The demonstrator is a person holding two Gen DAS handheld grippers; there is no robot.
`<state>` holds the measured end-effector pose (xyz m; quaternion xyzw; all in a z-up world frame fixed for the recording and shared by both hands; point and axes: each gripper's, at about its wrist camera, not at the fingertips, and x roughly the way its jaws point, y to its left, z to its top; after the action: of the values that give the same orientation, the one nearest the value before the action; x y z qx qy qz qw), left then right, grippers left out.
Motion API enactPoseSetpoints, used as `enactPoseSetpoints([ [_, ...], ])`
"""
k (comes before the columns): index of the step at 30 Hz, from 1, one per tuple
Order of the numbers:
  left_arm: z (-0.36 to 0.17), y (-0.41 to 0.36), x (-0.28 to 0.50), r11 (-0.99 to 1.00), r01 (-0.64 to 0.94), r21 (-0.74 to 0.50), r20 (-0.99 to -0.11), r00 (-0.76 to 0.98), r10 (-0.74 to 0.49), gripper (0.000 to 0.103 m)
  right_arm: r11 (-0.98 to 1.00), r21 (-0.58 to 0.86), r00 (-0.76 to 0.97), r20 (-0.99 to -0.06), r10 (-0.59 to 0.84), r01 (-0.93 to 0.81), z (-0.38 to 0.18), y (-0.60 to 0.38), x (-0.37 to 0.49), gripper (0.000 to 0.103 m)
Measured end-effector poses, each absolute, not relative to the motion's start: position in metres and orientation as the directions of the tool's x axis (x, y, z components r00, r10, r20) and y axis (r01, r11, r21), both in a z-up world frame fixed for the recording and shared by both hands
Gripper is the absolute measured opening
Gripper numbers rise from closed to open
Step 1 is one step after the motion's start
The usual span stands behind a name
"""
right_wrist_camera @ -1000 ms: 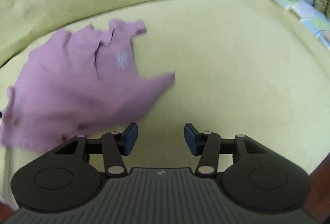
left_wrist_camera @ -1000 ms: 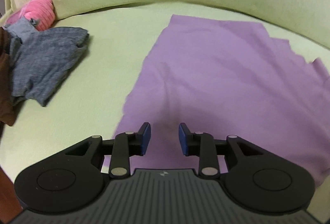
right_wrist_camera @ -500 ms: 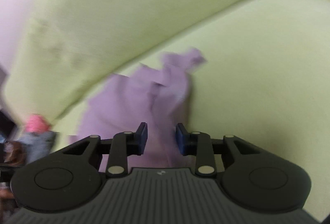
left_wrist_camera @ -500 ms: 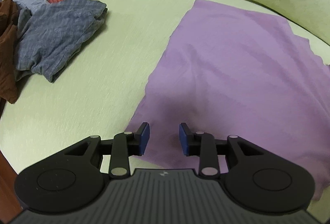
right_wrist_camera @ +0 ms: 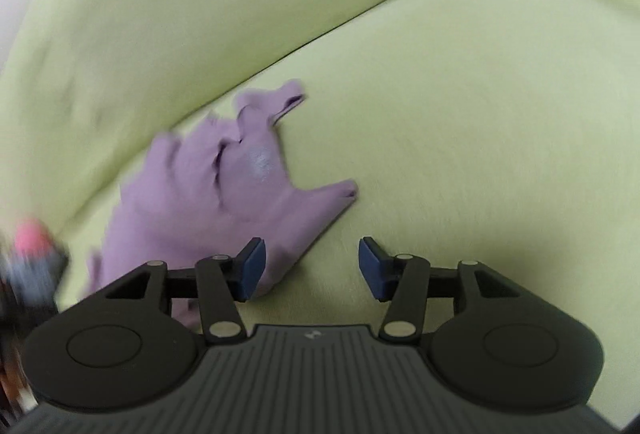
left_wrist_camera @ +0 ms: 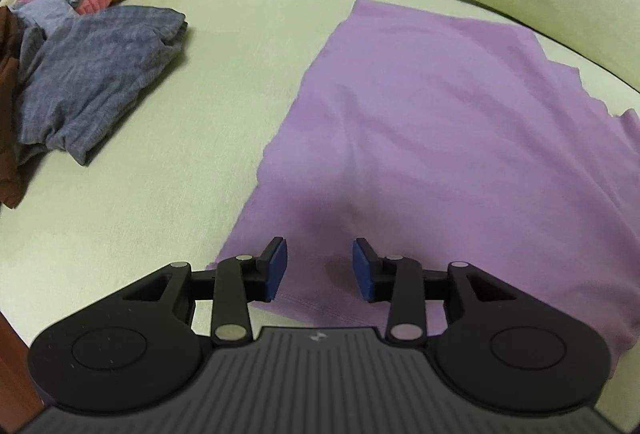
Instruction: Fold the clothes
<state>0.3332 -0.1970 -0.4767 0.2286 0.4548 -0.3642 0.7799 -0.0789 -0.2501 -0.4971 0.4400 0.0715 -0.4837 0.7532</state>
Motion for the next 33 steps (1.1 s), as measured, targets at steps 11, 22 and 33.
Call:
enactPoseSetpoints([
  [11,-0.475,-0.209,0.329,0.622,0.783,0.027,-0.875,0.319,-0.364,0.046,0.554,0.323,0.629,-0.546,-0.553,0.767,-0.425,-0.264,0.007,0.066],
  [22,-0.483,-0.209,0.337,0.639,0.769,0.025,-0.886,0.313,-0.343,0.046,0.327,0.453,0.558,-0.645,-0.522,0.830,-0.482,-0.293,-0.008,0.043],
  [33,-0.489,-0.197,0.342,0.661,0.750,0.039,-0.887,0.330,-0.322,0.049,0.161,0.367,0.373,-0.635,-0.677,0.916,-0.474,-0.257,-0.021,0.004],
])
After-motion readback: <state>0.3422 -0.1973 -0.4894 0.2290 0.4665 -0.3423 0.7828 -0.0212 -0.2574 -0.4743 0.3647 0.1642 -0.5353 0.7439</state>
